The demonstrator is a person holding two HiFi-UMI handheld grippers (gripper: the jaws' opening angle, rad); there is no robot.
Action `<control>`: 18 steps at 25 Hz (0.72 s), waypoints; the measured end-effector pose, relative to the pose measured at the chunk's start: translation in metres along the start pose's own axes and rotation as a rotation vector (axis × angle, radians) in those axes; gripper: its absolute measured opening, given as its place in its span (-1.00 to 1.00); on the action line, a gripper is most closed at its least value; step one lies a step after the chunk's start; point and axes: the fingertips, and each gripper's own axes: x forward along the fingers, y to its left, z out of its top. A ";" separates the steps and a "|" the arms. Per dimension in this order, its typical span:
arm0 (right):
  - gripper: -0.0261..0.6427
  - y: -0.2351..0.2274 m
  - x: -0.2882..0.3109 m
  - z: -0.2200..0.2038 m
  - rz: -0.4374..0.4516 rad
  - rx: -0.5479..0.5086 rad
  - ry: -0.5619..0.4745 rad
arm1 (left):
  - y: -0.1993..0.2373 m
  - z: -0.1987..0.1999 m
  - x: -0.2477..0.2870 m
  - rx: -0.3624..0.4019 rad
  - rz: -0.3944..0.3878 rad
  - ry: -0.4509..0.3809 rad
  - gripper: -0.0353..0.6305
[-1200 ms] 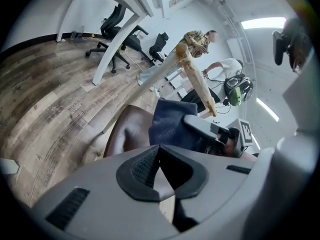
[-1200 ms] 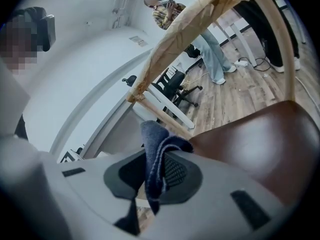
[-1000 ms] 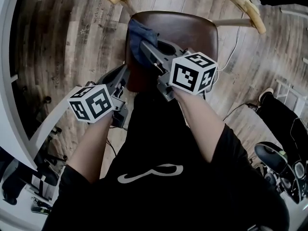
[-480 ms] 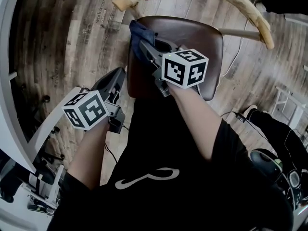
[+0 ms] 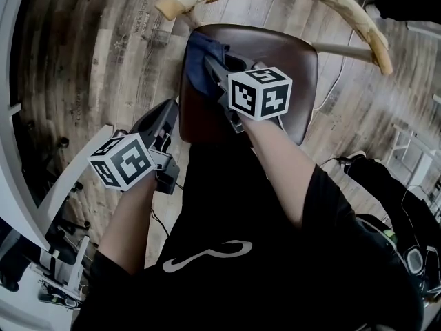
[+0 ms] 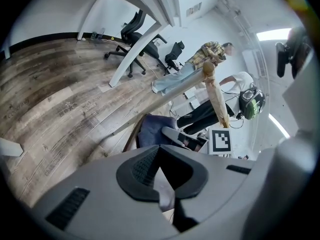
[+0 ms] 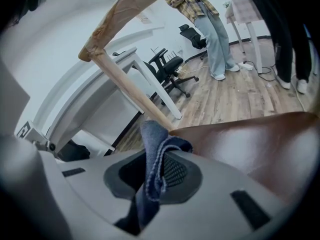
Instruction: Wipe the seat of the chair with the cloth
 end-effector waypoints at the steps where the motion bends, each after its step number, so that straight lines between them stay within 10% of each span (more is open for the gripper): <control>1: -0.77 -0.001 0.000 0.000 -0.006 -0.004 0.003 | 0.001 -0.001 0.000 -0.003 0.001 0.000 -0.86; 18: -0.77 -0.033 -0.002 -0.007 -0.115 -0.034 0.015 | 0.006 -0.007 0.009 -0.007 0.000 0.037 -0.86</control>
